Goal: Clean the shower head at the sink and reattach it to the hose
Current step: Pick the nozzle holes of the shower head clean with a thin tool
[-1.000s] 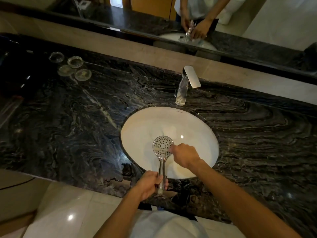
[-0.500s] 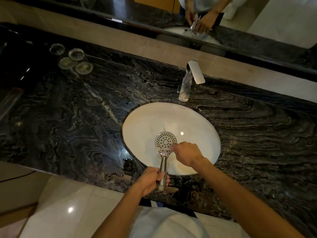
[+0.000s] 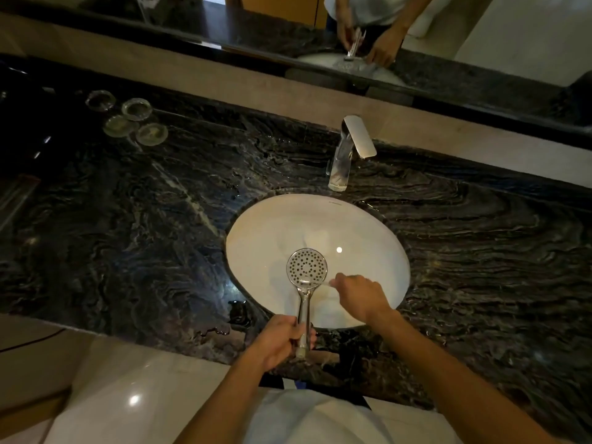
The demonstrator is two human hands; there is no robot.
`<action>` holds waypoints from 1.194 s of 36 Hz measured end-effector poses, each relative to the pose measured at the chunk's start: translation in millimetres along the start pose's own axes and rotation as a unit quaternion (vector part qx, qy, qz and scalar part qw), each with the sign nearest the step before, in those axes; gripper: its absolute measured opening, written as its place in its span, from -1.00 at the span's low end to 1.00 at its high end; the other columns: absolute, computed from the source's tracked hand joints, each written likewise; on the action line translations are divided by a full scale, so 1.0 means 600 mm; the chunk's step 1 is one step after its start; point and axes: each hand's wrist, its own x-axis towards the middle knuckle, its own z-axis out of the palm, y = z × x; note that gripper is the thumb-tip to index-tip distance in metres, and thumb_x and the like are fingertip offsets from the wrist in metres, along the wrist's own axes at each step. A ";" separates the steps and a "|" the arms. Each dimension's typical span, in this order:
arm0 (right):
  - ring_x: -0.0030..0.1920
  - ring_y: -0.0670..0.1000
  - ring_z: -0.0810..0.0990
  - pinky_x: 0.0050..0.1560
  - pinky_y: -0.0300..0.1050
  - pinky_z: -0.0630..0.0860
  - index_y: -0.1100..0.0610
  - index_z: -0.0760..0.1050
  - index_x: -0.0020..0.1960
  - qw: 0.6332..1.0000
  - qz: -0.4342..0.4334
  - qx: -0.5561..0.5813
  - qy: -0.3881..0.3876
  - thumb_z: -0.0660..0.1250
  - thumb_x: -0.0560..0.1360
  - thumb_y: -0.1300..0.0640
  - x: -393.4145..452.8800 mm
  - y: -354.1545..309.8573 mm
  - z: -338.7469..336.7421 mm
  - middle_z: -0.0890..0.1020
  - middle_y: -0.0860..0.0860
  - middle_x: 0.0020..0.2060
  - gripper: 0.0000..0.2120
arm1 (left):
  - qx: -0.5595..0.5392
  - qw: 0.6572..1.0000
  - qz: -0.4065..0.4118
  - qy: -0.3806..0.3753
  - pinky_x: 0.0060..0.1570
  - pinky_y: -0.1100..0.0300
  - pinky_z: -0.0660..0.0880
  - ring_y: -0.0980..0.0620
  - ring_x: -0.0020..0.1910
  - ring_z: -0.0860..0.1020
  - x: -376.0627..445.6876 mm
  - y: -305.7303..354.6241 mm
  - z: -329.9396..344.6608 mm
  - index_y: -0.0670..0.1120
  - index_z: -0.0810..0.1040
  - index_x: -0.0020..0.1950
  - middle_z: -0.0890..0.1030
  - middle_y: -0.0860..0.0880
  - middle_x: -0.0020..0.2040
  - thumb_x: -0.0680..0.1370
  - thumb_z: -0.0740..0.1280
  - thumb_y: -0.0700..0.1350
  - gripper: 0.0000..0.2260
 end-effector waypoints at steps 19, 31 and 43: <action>0.00 0.15 0.63 -0.07 0.02 0.53 0.05 0.42 0.25 0.998 0.048 0.049 0.009 0.07 0.66 0.11 -0.024 0.016 0.036 0.65 0.08 0.06 -0.77 | -0.009 1.000 -0.015 -0.001 -0.14 0.03 0.62 -0.13 -0.18 0.58 -0.003 0.003 0.002 -0.38 0.50 -0.02 0.59 -0.25 -0.14 0.63 0.17 -0.38 -0.86; -0.04 0.22 0.62 -0.13 0.01 0.48 0.11 0.39 0.10 0.986 0.083 0.143 -0.004 0.04 0.68 0.01 -0.024 0.005 0.049 0.66 0.17 0.00 -0.78 | -0.014 1.000 -0.026 0.006 -0.18 0.02 0.61 -0.13 -0.18 0.60 0.000 0.006 0.000 -0.39 0.49 0.01 0.58 -0.26 -0.12 0.63 0.15 -0.40 -0.86; -0.04 0.21 0.62 -0.09 0.03 0.51 0.12 0.45 0.10 0.975 0.126 0.179 0.044 0.02 0.69 -0.03 0.010 0.011 0.031 0.66 0.16 -0.03 -0.70 | 0.004 1.000 -0.028 0.000 -0.17 0.05 0.62 -0.10 -0.19 0.58 -0.004 0.016 0.002 -0.35 0.45 0.06 0.57 -0.24 -0.13 0.64 0.13 -0.38 -0.88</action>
